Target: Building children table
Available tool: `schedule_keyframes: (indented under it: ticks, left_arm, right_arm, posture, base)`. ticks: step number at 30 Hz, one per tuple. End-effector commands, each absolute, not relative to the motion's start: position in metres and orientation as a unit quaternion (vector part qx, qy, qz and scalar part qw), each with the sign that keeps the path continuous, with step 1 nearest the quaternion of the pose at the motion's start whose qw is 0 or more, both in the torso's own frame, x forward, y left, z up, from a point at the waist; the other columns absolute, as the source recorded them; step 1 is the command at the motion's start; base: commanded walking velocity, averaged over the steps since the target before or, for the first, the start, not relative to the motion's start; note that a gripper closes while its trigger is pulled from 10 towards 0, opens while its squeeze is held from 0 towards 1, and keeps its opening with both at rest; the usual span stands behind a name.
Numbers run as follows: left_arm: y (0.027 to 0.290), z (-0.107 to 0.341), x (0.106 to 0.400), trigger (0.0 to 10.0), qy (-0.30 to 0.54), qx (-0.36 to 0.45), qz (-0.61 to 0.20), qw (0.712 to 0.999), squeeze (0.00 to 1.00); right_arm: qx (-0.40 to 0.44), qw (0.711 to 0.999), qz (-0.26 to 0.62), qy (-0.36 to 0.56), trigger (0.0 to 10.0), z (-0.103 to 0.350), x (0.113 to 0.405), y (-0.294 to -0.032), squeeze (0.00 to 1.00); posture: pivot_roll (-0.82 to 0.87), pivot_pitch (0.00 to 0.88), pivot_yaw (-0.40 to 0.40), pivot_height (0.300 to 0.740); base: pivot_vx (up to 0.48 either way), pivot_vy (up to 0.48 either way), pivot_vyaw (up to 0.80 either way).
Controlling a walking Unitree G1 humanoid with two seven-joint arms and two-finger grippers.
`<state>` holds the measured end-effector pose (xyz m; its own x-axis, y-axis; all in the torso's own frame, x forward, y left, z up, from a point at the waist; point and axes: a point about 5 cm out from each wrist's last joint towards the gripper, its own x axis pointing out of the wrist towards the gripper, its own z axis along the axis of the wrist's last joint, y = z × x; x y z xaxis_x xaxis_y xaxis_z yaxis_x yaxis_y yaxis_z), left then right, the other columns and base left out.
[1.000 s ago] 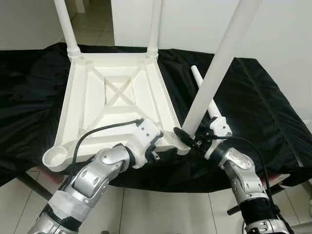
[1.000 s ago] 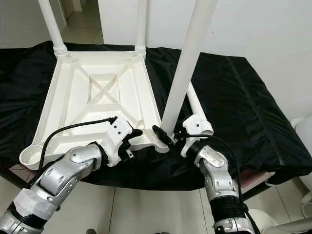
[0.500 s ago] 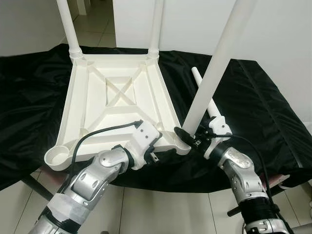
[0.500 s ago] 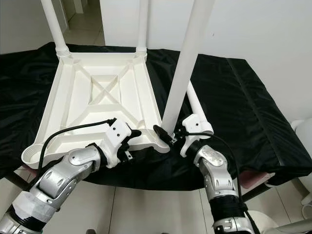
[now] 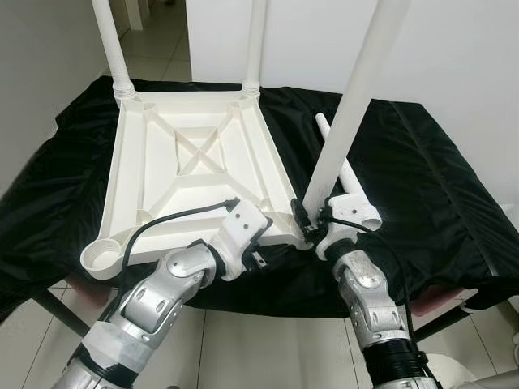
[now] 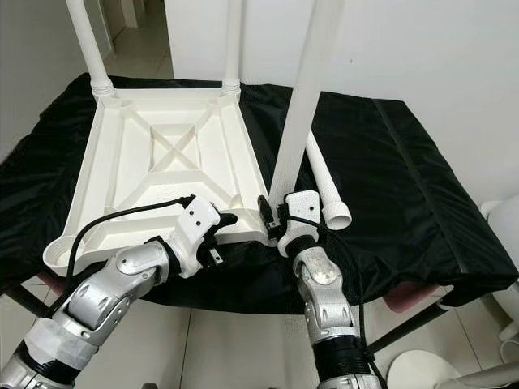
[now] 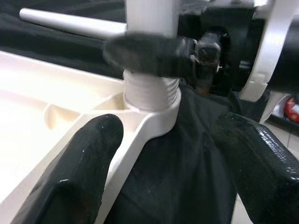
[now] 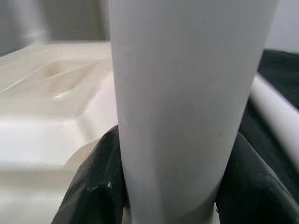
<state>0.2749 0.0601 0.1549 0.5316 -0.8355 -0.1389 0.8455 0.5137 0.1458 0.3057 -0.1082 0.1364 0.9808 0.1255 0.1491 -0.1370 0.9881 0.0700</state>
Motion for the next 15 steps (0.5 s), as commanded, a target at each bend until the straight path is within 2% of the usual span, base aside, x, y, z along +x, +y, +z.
schedule_keyframes:
  ticks: [1,7,13,14,15]
  left_arm:
    - [0.058,0.156,0.275,10.0,0.022,0.105,-0.499,0.860,0.00]
    - [0.057,0.156,0.275,10.0,0.021,0.106,-0.502,0.858,0.00]
    - [0.058,0.157,0.276,10.0,0.020,0.107,-0.502,0.858,0.00]
    - [0.058,0.158,0.276,10.0,0.020,0.107,-0.501,0.859,0.00]
    - [0.058,0.158,0.277,10.0,0.019,0.107,-0.500,0.859,0.00]
  right_arm:
    - [0.045,0.998,0.028,-0.033,10.0,0.121,0.303,-0.113,0.00]
    - [0.064,0.997,0.031,-0.042,10.0,0.125,0.299,-0.097,0.00]
    - [0.068,0.996,0.016,-0.047,10.0,0.128,0.300,-0.101,0.00]
    - [0.073,0.996,0.014,-0.050,10.0,0.129,0.300,-0.102,0.43]
    - [0.077,0.995,0.018,-0.060,10.0,0.132,0.300,-0.103,1.00]
  posture:
    - [0.03,0.056,-0.051,0.740]
    - [0.02,0.067,-0.042,0.740]
    - [0.03,0.071,-0.038,0.740]
    - [0.03,0.071,-0.038,0.740]
    - [0.03,0.074,-0.034,0.740]
  base:
    - [0.000,0.000,0.00]
    - [0.000,0.000,0.00]
    - [0.000,0.000,0.00]
    - [0.000,0.000,0.00]
    - [0.000,0.000,0.00]
